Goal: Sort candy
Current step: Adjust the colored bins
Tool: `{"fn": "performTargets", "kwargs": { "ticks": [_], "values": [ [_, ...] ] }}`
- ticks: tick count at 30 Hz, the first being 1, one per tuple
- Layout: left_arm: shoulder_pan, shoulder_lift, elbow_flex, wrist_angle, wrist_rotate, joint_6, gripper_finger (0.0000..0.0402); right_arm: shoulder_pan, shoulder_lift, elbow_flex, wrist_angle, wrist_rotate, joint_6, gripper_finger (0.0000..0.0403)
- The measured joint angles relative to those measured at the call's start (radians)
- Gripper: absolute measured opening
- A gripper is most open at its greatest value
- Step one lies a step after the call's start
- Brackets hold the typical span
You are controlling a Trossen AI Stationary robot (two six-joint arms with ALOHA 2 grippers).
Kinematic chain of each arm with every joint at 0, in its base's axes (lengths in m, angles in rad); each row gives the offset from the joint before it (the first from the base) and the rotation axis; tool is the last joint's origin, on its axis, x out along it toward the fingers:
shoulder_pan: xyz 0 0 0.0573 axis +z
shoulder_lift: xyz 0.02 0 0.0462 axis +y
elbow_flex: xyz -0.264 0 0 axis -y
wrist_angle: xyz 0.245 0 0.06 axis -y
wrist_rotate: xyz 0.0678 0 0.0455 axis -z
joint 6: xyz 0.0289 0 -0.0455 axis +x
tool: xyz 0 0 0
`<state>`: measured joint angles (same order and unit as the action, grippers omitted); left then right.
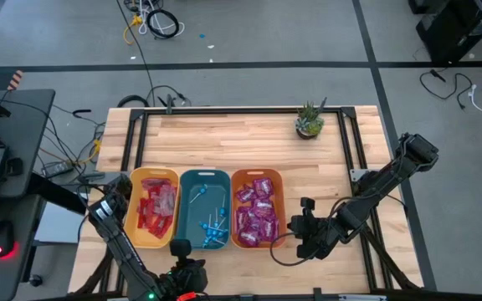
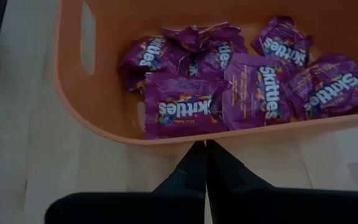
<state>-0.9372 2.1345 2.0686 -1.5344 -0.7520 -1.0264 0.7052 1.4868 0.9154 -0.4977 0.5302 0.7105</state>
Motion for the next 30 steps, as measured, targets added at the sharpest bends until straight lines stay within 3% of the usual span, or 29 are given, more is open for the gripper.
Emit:
{"fn": "performTargets", "kwargs": {
  "ticks": [12,17,21,27,30],
  "values": [
    [0.001,0.000,-0.079,0.056,0.003,-0.002,0.0000,0.001,0.000,0.000,0.001,-0.005,-0.006,0.0000],
    [0.001,0.000,-0.079,0.066,-0.005,-0.002,0.0000,0.002,0.000,0.000,-0.169,-0.001,0.083,0.0000],
    [0.001,0.000,-0.079,0.058,-0.021,-0.002,0.0000,-0.023,0.000,0.000,-0.294,0.074,0.144,0.0000],
    [0.001,0.000,-0.079,0.059,-0.025,0.001,0.0000,-0.119,0.000,-0.010,-0.243,0.099,0.030,0.0000],
    [-0.001,0.000,-0.073,0.047,-0.074,0.001,0.0000,-0.164,0.000,-0.016,-0.237,0.099,-0.030,0.0000]
  ]
}}
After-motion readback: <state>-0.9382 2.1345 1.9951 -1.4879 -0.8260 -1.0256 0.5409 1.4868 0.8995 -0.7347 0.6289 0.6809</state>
